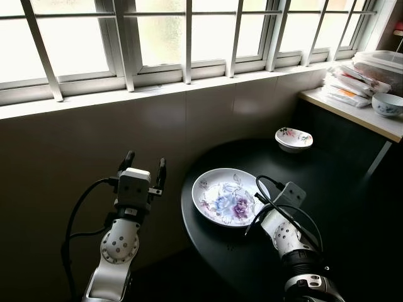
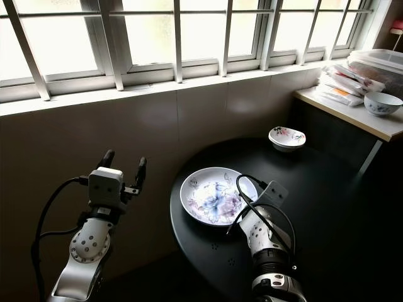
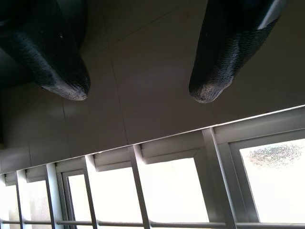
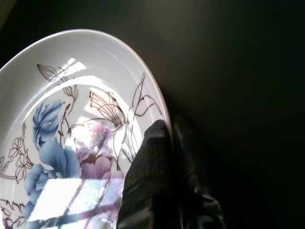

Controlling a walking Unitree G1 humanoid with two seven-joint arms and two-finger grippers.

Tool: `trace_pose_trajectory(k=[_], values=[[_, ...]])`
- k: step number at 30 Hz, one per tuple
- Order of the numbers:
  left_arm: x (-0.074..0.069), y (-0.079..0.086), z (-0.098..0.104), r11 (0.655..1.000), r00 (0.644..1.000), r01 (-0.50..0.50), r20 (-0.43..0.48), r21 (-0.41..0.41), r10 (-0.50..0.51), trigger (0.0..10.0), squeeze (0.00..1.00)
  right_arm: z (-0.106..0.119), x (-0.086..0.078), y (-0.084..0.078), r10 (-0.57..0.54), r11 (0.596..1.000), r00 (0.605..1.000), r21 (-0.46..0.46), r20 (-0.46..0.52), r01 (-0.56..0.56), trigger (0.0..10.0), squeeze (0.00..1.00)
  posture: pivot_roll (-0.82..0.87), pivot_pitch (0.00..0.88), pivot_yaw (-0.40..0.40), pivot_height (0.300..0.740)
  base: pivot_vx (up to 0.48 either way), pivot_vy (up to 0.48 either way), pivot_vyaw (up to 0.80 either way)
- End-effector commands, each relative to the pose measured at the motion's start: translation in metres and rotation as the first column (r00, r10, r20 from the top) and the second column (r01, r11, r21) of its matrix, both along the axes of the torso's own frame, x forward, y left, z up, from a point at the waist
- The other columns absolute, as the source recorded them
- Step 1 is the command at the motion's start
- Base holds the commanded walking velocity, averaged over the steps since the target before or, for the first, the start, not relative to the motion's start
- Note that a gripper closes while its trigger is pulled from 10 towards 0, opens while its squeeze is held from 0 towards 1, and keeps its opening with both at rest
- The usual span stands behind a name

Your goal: Kitchen organization

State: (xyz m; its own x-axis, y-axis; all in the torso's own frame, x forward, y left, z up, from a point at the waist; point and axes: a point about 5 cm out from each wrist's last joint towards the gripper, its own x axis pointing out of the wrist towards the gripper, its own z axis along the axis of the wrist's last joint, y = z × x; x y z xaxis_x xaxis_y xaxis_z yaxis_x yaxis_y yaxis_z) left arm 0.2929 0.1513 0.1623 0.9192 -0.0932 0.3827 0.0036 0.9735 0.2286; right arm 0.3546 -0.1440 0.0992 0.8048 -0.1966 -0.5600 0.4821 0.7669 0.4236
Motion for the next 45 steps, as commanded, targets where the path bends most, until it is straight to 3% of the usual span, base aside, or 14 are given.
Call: trace_pose_trajectory(k=[1,10,11,25,26,28,29,36,38,45], values=[[0.001,-0.002,-0.001,1.000,1.000,0.009,-0.006,0.005,-0.009,10.0,0.00,0.008,0.000,0.005,0.008,1.000,1.000,-0.014,0.023,-0.007,10.0,0.00,0.02,0.000,-0.040,0.736,0.000,0.000,0.00],[0.001,-0.001,-0.002,1.000,1.000,0.007,-0.006,0.006,-0.007,10.0,0.00,0.013,-0.004,0.002,0.013,0.998,1.000,-0.060,0.013,-0.012,10.0,0.00,0.02,0.000,-0.041,0.736,0.000,0.000,0.00],[0.001,-0.002,-0.002,1.000,1.000,0.008,-0.006,0.006,-0.008,10.0,0.00,0.012,-0.005,0.002,0.013,0.998,1.000,-0.056,0.013,-0.012,10.0,1.00,0.02,0.000,-0.041,0.736,0.000,0.000,0.00],[0.000,-0.003,-0.002,1.000,1.000,0.012,-0.009,0.007,-0.012,10.0,0.00,0.010,-0.010,0.005,0.007,1.000,1.000,0.019,0.009,-0.007,10.0,1.00,0.02,0.000,-0.040,0.736,0.000,0.000,0.00],[0.000,-0.003,-0.002,1.000,1.000,0.012,-0.010,0.007,-0.012,10.0,0.00,0.009,-0.010,0.006,0.009,0.998,1.000,0.054,0.011,-0.010,10.0,0.55,0.02,0.000,-0.040,0.736,0.000,0.000,0.00],[0.000,-0.003,-0.002,1.000,1.000,0.012,-0.010,0.007,-0.012,10.0,0.00,0.009,-0.009,0.007,0.008,0.998,1.000,0.068,0.014,-0.009,10.0,0.55,0.02,0.000,-0.040,0.736,0.000,0.000,0.00],[0.000,-0.002,-0.002,1.000,1.000,0.012,-0.010,0.007,-0.012,10.0,0.00,0.010,-0.009,0.007,0.011,0.996,1.000,0.085,0.026,-0.013,10.0,0.00,0.02,0.000,-0.040,0.736,0.000,0.000,0.00],[0.001,-0.003,-0.003,1.000,1.000,0.012,-0.013,0.008,-0.012,10.0,0.00,-0.004,-0.006,0.012,0.079,0.983,0.997,0.163,0.018,-0.081,10.0,0.00,0.02,0.000,-0.039,0.736,0.000,0.000,0.00],[0.001,-0.003,-0.003,1.000,1.000,0.013,-0.012,0.009,-0.013,10.0,0.00,-0.019,-0.009,0.009,0.106,0.984,0.994,0.145,-0.023,-0.102,10.0,0.00,0.02,0.000,-0.040,0.736,0.000,0.000,0.00],[0.002,-0.001,-0.003,1.000,1.000,0.007,-0.012,0.011,-0.007,10.0,0.00,-0.028,-0.010,0.007,0.141,0.983,0.989,0.122,-0.043,-0.135,10.0,0.00,0.03,0.000,-0.040,0.736,0.000,0.000,0.00]])
